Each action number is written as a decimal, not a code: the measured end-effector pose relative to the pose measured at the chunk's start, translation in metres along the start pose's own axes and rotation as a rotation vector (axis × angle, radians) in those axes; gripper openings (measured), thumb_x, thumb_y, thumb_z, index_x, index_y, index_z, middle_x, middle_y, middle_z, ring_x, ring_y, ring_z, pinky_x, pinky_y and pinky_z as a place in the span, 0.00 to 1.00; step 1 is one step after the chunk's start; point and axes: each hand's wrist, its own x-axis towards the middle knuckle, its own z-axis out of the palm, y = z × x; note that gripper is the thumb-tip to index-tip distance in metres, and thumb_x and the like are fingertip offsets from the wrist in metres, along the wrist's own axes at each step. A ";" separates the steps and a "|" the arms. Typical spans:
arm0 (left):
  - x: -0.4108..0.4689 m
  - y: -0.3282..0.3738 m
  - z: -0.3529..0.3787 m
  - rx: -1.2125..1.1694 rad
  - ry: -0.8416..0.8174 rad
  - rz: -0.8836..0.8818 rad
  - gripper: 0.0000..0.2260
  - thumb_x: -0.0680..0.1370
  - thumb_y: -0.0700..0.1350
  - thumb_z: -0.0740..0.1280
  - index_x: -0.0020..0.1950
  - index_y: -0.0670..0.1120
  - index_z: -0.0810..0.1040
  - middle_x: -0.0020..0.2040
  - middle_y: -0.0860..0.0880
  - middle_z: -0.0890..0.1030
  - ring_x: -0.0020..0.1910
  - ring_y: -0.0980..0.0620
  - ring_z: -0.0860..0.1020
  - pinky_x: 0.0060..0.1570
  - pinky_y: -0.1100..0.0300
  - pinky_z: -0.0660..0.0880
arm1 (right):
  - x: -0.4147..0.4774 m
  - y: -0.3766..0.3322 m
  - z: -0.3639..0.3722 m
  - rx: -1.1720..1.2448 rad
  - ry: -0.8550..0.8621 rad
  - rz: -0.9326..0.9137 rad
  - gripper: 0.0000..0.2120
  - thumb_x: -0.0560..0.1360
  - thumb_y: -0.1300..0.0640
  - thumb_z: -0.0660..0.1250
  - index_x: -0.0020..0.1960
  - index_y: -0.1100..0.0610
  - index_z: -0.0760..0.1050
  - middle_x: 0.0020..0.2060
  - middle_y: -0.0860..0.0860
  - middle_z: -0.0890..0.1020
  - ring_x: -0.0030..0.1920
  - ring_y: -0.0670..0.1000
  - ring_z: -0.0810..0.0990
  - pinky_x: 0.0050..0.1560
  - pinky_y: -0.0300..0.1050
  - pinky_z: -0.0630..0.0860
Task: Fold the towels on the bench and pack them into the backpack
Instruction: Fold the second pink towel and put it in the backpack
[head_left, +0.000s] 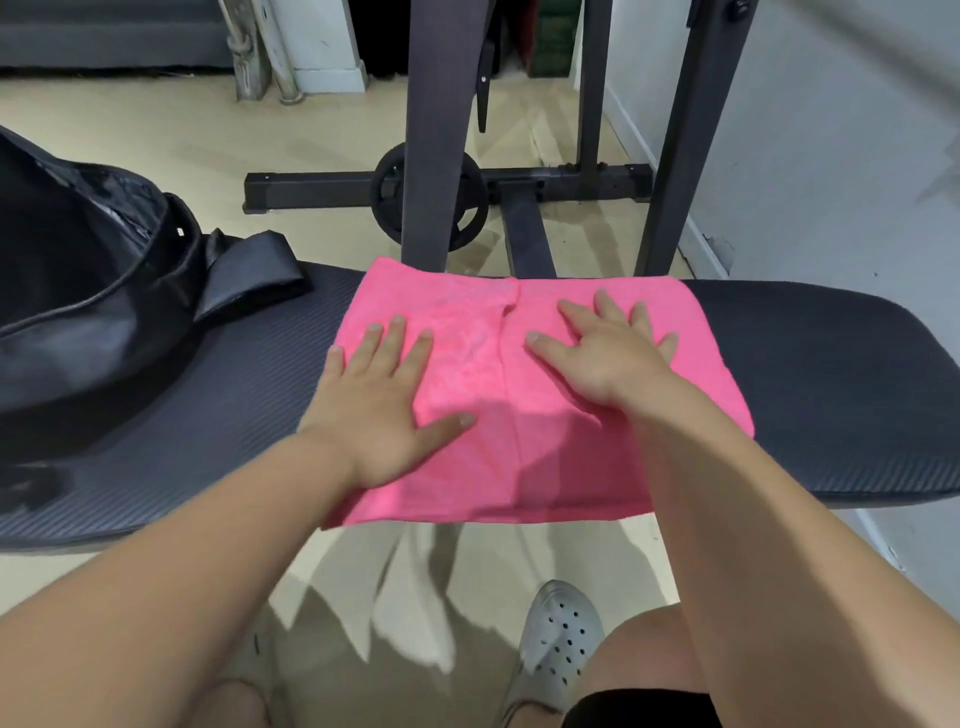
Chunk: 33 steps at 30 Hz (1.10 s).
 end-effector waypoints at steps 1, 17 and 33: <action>0.001 -0.009 -0.003 0.016 -0.016 0.011 0.49 0.67 0.81 0.38 0.81 0.54 0.36 0.81 0.49 0.34 0.81 0.47 0.37 0.78 0.40 0.41 | -0.001 0.000 0.002 -0.028 -0.025 -0.018 0.39 0.75 0.25 0.53 0.81 0.38 0.50 0.83 0.47 0.45 0.81 0.62 0.40 0.75 0.73 0.39; -0.053 0.040 0.011 -0.168 0.316 0.344 0.22 0.69 0.67 0.69 0.41 0.54 0.63 0.39 0.53 0.68 0.38 0.47 0.69 0.39 0.51 0.72 | -0.002 -0.058 0.021 0.246 0.167 -0.331 0.24 0.80 0.36 0.58 0.74 0.42 0.70 0.67 0.47 0.76 0.70 0.56 0.65 0.69 0.56 0.61; -0.074 0.062 -0.046 -0.553 0.781 0.305 0.07 0.76 0.43 0.70 0.39 0.44 0.78 0.32 0.51 0.74 0.33 0.53 0.69 0.36 0.62 0.66 | -0.010 -0.046 -0.032 1.322 0.075 -0.355 0.19 0.80 0.50 0.67 0.70 0.50 0.76 0.65 0.48 0.81 0.66 0.49 0.79 0.69 0.51 0.74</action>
